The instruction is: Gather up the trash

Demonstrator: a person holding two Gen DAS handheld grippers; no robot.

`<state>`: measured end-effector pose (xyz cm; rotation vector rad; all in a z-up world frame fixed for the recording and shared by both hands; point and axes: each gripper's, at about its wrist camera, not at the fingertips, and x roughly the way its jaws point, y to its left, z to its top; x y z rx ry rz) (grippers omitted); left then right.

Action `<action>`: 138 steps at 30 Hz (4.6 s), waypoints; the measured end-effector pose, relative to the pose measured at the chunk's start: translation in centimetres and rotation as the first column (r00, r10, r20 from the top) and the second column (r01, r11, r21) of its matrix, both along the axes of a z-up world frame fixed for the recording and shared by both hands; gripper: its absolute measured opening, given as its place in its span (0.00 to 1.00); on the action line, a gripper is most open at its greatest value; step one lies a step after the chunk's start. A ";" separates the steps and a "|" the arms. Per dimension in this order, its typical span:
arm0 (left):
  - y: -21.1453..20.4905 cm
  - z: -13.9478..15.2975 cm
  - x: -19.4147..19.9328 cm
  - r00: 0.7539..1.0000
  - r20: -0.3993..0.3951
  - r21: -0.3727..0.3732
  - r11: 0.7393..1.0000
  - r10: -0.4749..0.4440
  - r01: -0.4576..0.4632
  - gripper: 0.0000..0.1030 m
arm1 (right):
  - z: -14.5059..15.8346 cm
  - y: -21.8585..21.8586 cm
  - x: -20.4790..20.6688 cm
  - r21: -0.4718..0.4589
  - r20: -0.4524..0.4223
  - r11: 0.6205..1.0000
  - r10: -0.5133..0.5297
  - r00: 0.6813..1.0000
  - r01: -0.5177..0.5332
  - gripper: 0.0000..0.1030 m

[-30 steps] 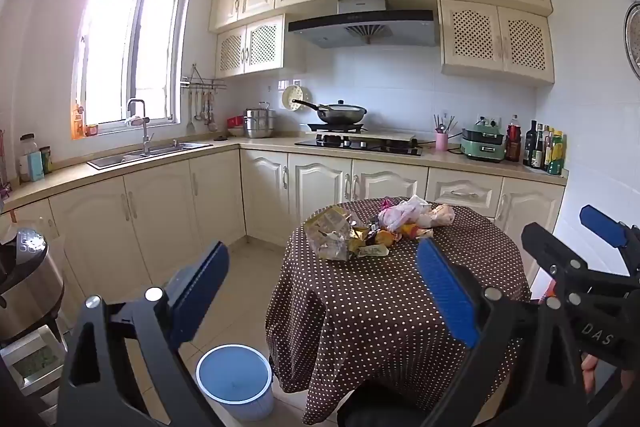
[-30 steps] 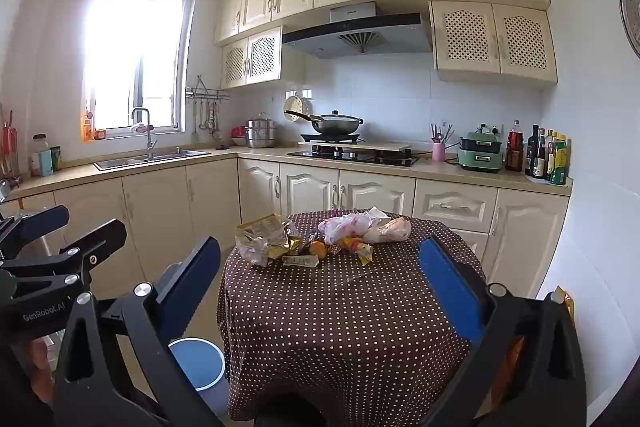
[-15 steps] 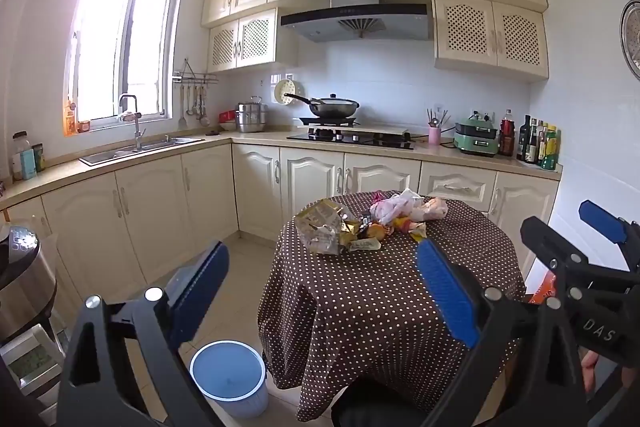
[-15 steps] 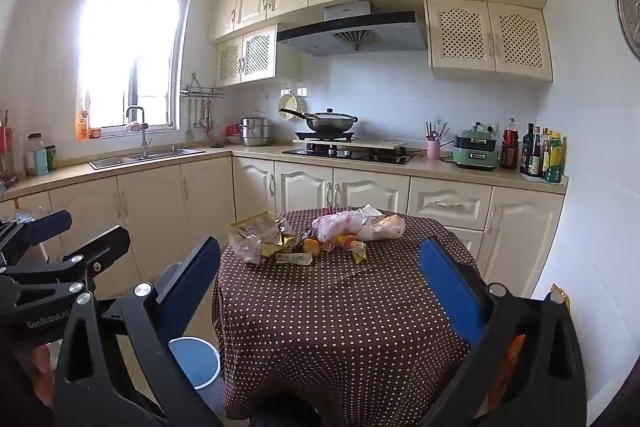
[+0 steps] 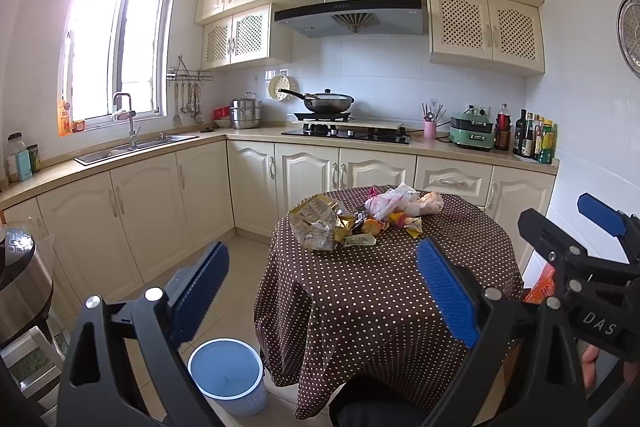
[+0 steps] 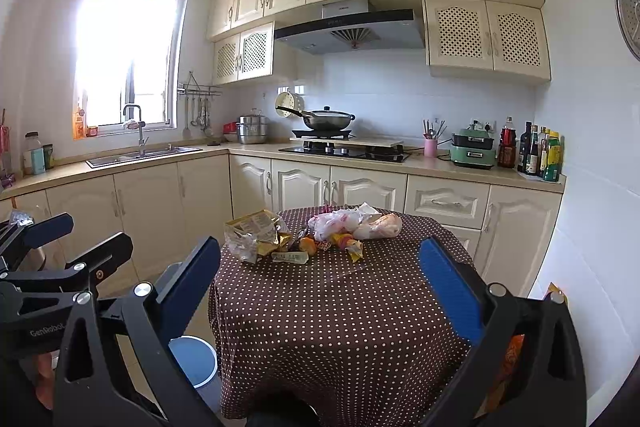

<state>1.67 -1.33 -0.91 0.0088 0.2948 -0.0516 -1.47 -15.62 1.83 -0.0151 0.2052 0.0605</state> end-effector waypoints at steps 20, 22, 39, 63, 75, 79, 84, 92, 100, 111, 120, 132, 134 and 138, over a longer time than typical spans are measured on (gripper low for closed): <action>0.1 -0.2 -0.2 1.000 -0.001 0.002 1.000 0.000 0.000 0.90 | 0.2 0.1 0.0 -0.002 -0.009 1.000 -0.003 1.000 0.003 0.94; 0.2 -0.3 -0.4 1.000 0.000 0.002 1.000 0.001 -0.001 0.90 | 0.1 0.1 0.0 -0.002 -0.009 1.000 -0.003 1.000 0.003 0.94; 0.3 -0.8 -0.4 1.000 -0.003 0.003 1.000 0.006 -0.006 0.91 | 0.0 -0.2 0.2 0.004 -0.017 1.000 0.003 1.000 -0.003 0.94; 0.8 -1.1 0.3 0.999 -0.027 0.002 1.000 0.022 -0.022 0.90 | -0.5 -0.1 0.9 0.004 -0.037 1.000 0.014 0.999 -0.013 0.94; 2.8 -2.4 4.9 0.992 -0.092 0.023 0.996 0.086 -0.085 0.90 | -2.0 1.0 6.3 0.011 -0.096 0.999 0.036 0.995 -0.035 0.94; 3.3 -3.0 7.0 0.987 -0.125 0.030 0.995 0.102 -0.099 0.90 | -2.6 1.5 8.6 0.004 -0.122 0.999 0.049 0.991 -0.049 0.94; 3.3 -4.2 10.4 0.978 -0.187 0.049 0.995 0.091 -0.083 0.90 | -4.1 1.0 12.0 0.007 -0.170 0.999 0.054 0.984 -0.053 0.94; 2.3 -7.7 17.0 0.947 -0.319 0.024 1.000 0.027 -0.020 0.90 | -7.6 -1.6 17.7 0.045 -0.281 0.999 0.034 0.959 -0.022 0.94; 0.6 -10.3 24.0 0.920 -0.392 -0.016 1.000 -0.026 0.021 0.90 | -10.4 -5.0 23.2 0.106 -0.353 0.994 -0.001 0.936 0.041 0.94; 1.3 -11.4 33.3 0.896 -0.443 -0.148 0.983 0.034 -0.110 0.90 | -11.3 -6.0 29.4 0.179 -0.391 0.982 0.011 0.920 0.064 0.94; 3.4 -14.2 38.0 0.854 -0.519 -0.228 0.962 0.012 -0.152 0.67 | -12.2 -4.6 32.2 0.168 -0.436 0.985 0.040 0.899 0.038 0.94; 4.8 -11.7 34.9 0.940 -0.341 -0.322 0.940 -0.007 -0.110 0.32 | -10.8 -4.5 33.9 0.175 -0.393 0.982 0.001 0.920 0.074 0.94; 5.0 -10.9 34.3 0.951 -0.307 -0.311 0.941 0.036 -0.136 0.32 | -10.4 -4.6 34.8 0.190 -0.380 0.979 0.000 0.925 0.078 0.94; 5.7 -9.8 33.5 0.962 -0.260 -0.316 0.935 0.078 -0.161 0.31 | -10.3 -4.6 37.9 0.234 -0.397 0.969 0.019 0.917 0.082 0.87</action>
